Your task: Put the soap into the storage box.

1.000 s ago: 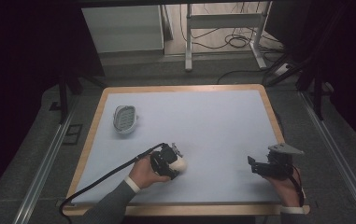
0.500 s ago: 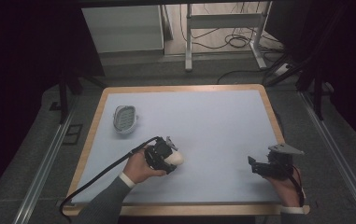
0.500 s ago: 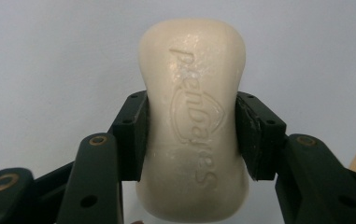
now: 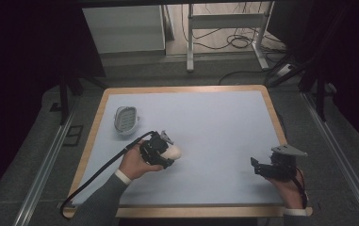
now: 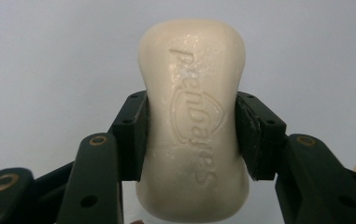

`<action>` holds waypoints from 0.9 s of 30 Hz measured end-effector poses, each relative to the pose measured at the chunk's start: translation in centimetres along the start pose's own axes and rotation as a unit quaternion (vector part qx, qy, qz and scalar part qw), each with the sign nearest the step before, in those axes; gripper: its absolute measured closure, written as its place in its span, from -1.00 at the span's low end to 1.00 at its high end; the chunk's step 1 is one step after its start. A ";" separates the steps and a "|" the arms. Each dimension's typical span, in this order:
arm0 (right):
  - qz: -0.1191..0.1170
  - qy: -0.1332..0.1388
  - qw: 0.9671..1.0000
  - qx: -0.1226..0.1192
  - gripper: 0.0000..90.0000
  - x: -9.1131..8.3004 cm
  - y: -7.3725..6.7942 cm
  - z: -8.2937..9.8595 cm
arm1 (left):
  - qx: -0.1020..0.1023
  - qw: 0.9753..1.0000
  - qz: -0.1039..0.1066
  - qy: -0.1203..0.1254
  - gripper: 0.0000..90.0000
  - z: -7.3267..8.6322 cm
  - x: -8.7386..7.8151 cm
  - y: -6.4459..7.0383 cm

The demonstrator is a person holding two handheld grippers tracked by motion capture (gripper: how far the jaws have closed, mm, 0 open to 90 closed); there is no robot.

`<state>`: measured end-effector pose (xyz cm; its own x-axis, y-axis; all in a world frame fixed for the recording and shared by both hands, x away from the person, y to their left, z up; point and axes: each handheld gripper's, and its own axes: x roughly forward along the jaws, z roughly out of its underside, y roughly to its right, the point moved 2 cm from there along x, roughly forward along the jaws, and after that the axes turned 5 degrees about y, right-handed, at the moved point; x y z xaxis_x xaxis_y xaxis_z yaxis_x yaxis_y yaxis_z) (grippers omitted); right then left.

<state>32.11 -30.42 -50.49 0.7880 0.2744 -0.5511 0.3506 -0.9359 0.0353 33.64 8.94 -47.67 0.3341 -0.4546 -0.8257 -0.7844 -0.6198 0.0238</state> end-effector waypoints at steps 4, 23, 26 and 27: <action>0.001 -0.002 1.000 -0.002 -0.83 0.1 0.0 0.1 | -0.006 1.000 -0.004 0.004 0.10 -0.1 -0.4 -0.6; 0.003 -0.006 1.000 0.000 -0.83 0.2 0.1 0.2 | -0.023 1.000 -0.014 0.014 0.10 -0.4 -1.3 -2.2; 0.003 -0.007 1.000 0.000 -0.83 0.2 0.1 0.2 | -0.024 0.999 -0.014 0.016 0.10 -0.4 -1.5 -2.5; 0.003 -0.007 1.000 0.000 -0.83 0.2 0.1 0.2 | -0.025 0.999 -0.015 0.016 0.10 -0.4 -1.5 -2.5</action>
<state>32.21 -30.46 -50.80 0.7830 0.2650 -0.5627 0.3455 -0.9376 0.0392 35.33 10.95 -46.25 0.3741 -0.4545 -0.8084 -0.7474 -0.6638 0.0274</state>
